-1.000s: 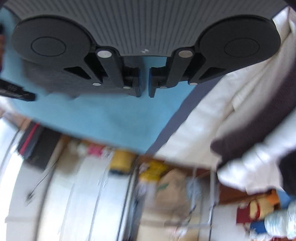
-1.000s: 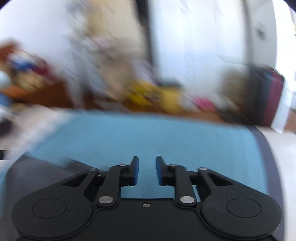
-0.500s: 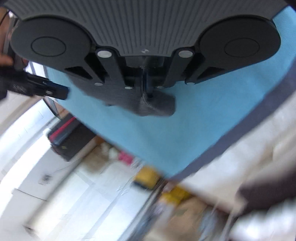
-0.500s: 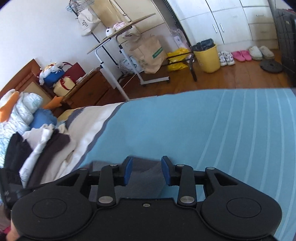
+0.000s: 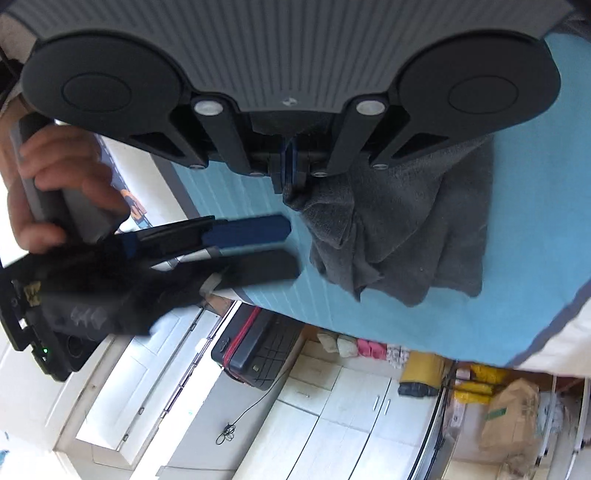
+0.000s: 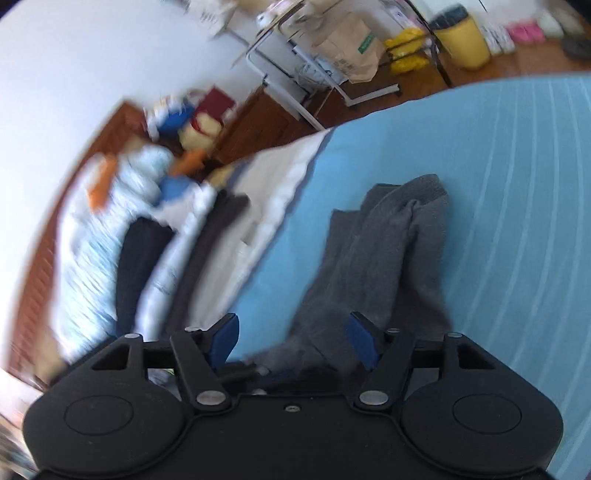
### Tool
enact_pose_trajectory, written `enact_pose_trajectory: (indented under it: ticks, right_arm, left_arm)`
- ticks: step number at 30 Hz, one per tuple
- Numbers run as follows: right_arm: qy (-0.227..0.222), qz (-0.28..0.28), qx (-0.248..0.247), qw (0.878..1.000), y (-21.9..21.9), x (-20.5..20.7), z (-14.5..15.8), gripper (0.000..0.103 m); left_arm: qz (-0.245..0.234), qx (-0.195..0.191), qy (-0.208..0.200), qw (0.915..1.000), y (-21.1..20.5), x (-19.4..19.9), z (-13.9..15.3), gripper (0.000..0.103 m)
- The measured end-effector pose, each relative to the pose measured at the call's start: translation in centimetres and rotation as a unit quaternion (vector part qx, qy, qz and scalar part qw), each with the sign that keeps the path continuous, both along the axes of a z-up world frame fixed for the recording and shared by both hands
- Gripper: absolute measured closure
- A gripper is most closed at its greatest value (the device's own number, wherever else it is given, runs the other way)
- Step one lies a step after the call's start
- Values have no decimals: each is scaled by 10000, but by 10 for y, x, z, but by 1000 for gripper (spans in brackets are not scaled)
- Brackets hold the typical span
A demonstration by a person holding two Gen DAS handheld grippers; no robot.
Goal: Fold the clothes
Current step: 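Grasp the folded shirt end with the right gripper while the left gripper grasps it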
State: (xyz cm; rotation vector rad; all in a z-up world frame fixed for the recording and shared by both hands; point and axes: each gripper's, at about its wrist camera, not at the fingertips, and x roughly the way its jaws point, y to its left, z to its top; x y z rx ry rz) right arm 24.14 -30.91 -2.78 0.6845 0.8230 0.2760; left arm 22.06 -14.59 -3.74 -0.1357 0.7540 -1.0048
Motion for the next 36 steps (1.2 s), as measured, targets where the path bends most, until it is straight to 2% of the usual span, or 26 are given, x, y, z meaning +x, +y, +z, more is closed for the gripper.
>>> enact_pose_trajectory:
  ticks: [2,4,5,6,7,8,9,11,13,15,16,20,22,24,25,26,27,29,31,32,33,34,35,36]
  right_arm:
    - [28,-1,-394,9992,10,1,-5,32]
    - [-12,-62,-458,9989,10,6,-20,33]
    - [-54,-62,-496,9987,10,7,-28,56]
    - [-135,-2,-630,9979,9,6,-34,89]
    - [-147,-26,-991,9950,11,6,-38,90]
    - [-147,-62,-1216,9925,11,5,-42,90]
    - [-113,-128,-1046,9944,4,3,-45,90]
    - [-46,-262,-705,9972,-10,-1,-51,90]
    - [60,-292,-411,9987,-20,-2,-54,90]
    - [178,-150,-485,9985,-21,1,-50,89]
    - [217,-1,-689,9974,-18,2,-47,89]
    - [348,499,-1385,9885,-4,3,-33,89]
    - [433,494,-1295,9894,-8,4,-32,89]
    - [459,492,-1180,9907,-11,6,-34,89]
    - [457,496,-1125,9914,-12,8,-36,89]
    - [459,489,-1057,9921,-14,8,-38,89]
    - [453,471,-977,9931,-15,11,-40,89]
    - [443,437,-859,9944,-16,14,-41,89]
    - [404,379,-839,9949,-17,15,-40,88]
    - [387,378,-884,9946,-15,15,-40,88]
    - [373,439,-991,9934,-12,16,-40,88]
    - [342,514,-1166,9913,-8,17,-41,88]
    - [297,539,-1315,9894,-4,17,-41,89]
    - [268,516,-1373,9888,-2,17,-41,89]
  left_arm:
    - [-139,-39,13,9999,0,-3,3,101]
    - [-291,79,81,9995,2,-2,6,100]
    - [-334,239,72,9991,2,-3,8,99]
    - [-326,360,56,9988,4,-2,12,99]
    - [-135,339,9,9993,11,2,19,99]
    - [56,292,-26,9996,20,6,27,93]
    - [258,171,-31,9995,34,12,36,90]
    - [787,217,-160,9965,49,36,50,68]
    - [1266,439,-165,9908,52,63,50,62]
    - [1444,708,143,9869,46,96,35,62]
    - [1450,891,242,9851,39,111,24,62]
    - [1506,1456,77,9778,13,141,-12,61]
    - [1523,1515,87,9766,3,146,-26,61]
    - [1414,1271,246,9815,-2,147,-37,65]
    - [1377,1166,315,9831,-5,147,-42,69]
    - [1408,1176,307,9826,-7,144,-43,92]
    - [1458,1349,131,9800,-12,143,-39,100]
    - [1650,1542,-465,9731,-12,133,-24,100]
    - [2125,1692,-1035,9568,-6,126,-10,100]
    - [2380,1797,-1285,9458,-3,124,-4,99]
    - [2680,1995,-1386,9323,-1,126,-4,96]
    - [2836,2119,-1369,9251,3,129,-5,86]
    - [2889,2235,-1294,9218,7,133,-8,72]
    - [2865,2349,-1207,9210,10,135,-11,67]
